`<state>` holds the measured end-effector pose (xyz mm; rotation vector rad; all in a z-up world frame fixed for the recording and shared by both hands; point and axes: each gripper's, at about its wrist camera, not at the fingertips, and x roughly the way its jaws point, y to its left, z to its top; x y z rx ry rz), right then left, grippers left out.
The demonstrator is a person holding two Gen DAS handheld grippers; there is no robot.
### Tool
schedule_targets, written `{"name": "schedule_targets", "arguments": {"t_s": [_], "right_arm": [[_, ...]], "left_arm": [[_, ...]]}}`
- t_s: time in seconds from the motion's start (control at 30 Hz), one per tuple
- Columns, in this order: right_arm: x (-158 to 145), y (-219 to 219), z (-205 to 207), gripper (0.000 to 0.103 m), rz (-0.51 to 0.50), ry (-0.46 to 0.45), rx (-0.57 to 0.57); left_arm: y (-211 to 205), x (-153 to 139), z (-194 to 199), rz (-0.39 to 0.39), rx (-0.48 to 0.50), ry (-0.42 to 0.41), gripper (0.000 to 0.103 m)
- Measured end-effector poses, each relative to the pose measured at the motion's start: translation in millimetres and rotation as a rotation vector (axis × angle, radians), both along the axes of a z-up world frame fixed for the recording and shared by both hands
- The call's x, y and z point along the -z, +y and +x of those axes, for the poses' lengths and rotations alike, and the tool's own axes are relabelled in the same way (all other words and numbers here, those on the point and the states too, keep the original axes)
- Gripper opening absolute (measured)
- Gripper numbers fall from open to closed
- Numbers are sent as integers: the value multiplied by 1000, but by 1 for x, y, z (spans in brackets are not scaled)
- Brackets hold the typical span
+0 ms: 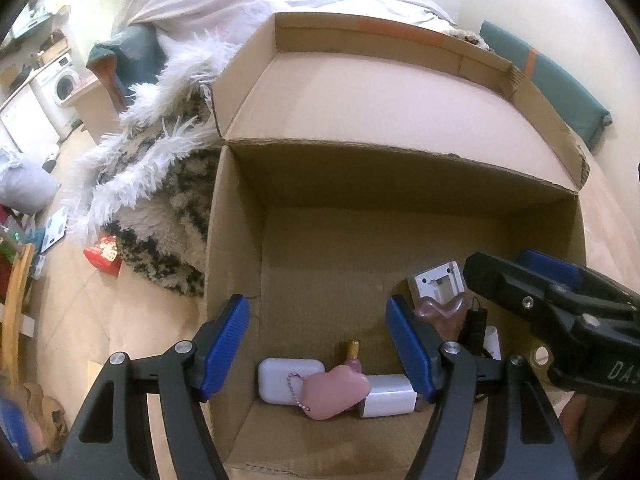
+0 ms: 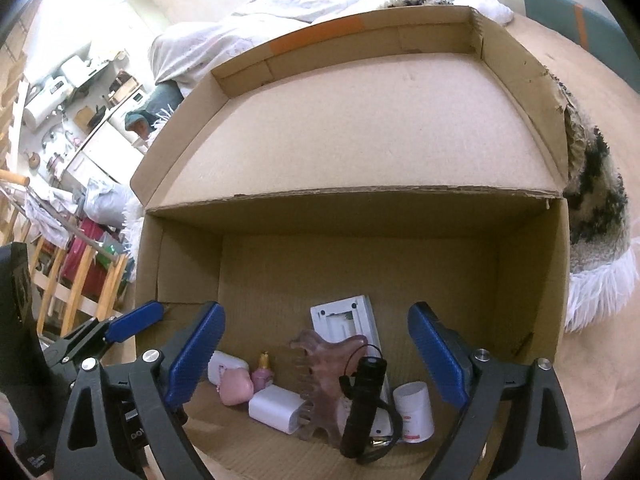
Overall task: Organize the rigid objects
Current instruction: 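Lift both open tools out of the box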
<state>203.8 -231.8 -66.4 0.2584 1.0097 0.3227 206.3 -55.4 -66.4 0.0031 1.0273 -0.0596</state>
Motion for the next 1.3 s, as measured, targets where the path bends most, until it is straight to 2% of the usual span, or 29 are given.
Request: {"name": "schedule_targets", "arguments": {"t_s": [0.1, 0.17, 0.5, 0.77, 0.93, 1.1, 1.3], "right_arm": [[-2, -3, -2, 99, 13, -10, 5], [-3, -4, -2, 103, 0, -13, 10], [-11, -11, -9, 103, -8, -36, 46], [-25, -25, -31, 103, -8, -83, 88], [-25, -30, -43, 103, 21, -50, 77], [-24, -25, -65, 103, -43, -49, 68], [-29, -20, -91, 103, -63, -65, 51]], "left_arm": [[1, -1, -1, -1, -4, -4, 68], [1, -1, -2, 3, -5, -5, 68], [7, -10, -8, -9, -21, -14, 68], [12, -27, -18, -7, -27, -24, 68], [20, -38, -31, -27, -52, -28, 68], [30, -45, -50, -25, -69, -40, 68], [42, -42, -77, -25, -93, -26, 68]]}}
